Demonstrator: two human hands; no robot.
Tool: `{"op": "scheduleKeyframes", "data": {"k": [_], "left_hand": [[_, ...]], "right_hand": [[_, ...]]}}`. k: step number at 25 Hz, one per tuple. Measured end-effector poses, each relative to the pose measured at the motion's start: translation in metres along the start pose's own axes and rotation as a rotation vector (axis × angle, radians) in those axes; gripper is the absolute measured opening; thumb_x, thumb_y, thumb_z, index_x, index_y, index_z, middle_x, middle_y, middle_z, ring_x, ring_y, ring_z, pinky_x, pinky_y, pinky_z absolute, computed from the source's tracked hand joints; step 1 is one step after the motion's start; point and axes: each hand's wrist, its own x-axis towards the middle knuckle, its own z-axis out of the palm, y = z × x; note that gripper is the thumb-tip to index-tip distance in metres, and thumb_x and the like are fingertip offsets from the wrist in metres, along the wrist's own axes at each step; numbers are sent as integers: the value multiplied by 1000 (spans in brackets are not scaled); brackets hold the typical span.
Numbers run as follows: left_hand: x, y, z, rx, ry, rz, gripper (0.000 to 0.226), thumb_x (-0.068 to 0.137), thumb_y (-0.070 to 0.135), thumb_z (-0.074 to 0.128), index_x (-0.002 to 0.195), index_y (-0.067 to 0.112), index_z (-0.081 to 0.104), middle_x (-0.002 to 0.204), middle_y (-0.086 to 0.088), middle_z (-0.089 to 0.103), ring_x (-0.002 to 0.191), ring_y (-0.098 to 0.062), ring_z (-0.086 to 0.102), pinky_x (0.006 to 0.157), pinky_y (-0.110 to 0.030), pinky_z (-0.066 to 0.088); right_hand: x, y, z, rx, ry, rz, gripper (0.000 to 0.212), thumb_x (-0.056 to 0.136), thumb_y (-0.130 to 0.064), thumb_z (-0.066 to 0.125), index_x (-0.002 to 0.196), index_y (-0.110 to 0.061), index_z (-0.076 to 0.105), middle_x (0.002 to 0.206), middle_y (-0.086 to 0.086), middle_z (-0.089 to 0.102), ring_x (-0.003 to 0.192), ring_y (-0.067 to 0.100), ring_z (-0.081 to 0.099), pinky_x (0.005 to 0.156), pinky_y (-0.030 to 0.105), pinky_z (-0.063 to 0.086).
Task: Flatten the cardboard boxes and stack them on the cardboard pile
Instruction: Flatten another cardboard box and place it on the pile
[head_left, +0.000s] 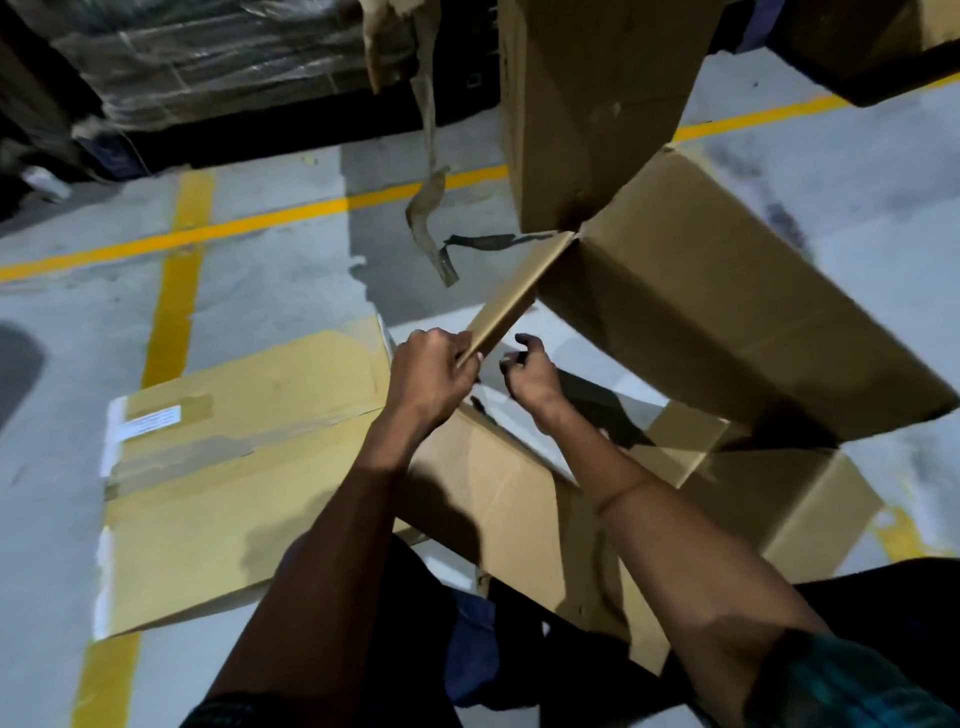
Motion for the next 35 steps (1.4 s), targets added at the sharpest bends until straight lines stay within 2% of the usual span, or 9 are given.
{"op": "scheduleKeyframes", "data": {"k": [4,8,11,16,20,23,30,33,35], "left_hand": [[1,2,5,52,-8,-28,19,88,29,63,96,17,76,72,-10,64,64,-25,52,60,-29,35],[-1,5,5,72,-11,-39,25,88,32,60,102,16,75,80,-14,70,70,-33,61,64,-36,50],[-7,8,2,94,-23,-42,23,90,30,61,101,16,75,79,-14,68,65,-28,55,61,-31,41],[-13,0,1,115,-32,-73,21,94,28,61,104,15,74,73,-5,58,64,-21,47,61,-28,34],[-15,-7,4,176,-32,-47,20,93,29,61,101,17,74,83,-16,67,70,-33,56,62,-30,36],[-15,-12,8,243,-44,-23,22,93,33,59,102,18,71,83,-16,67,76,-38,61,61,-32,38],[-18,-11,11,244,-57,-73,19,91,34,60,101,18,65,87,-17,66,85,-40,63,68,-38,47],[-22,-10,11,206,-42,-149,39,92,33,61,127,19,55,121,-18,61,109,-41,57,83,-45,48],[-28,-8,7,253,-20,-217,66,93,31,60,150,17,29,149,-18,38,134,-41,38,101,-56,39]], "right_hand": [[-45,24,-40,-223,32,-78,42,96,-13,58,137,-19,50,123,7,67,117,26,62,101,44,51],[-76,12,-89,-389,166,-245,43,94,-14,62,136,-20,52,131,3,63,120,22,60,101,43,52],[-79,-21,-133,-527,342,-426,40,93,-19,63,133,-21,55,127,2,62,116,17,59,97,36,52],[-80,-39,-186,-696,464,-614,46,88,-19,64,133,-18,54,129,7,59,118,27,53,97,45,49],[-69,-31,-218,-747,585,-495,74,82,-31,74,146,-19,38,149,10,40,135,34,36,108,51,36],[-53,-28,-239,-729,463,-300,85,82,-37,76,151,-21,29,150,13,39,141,35,28,111,54,27],[-46,-19,-242,-801,494,-245,39,87,-36,69,120,-18,57,119,12,63,116,34,56,95,47,31],[-49,-27,-240,-832,510,-189,32,87,-34,70,114,-19,60,112,11,68,109,34,62,94,44,33],[-52,-29,-234,-853,514,-185,30,88,-34,69,111,-18,60,111,14,69,107,37,62,94,43,36]]}}
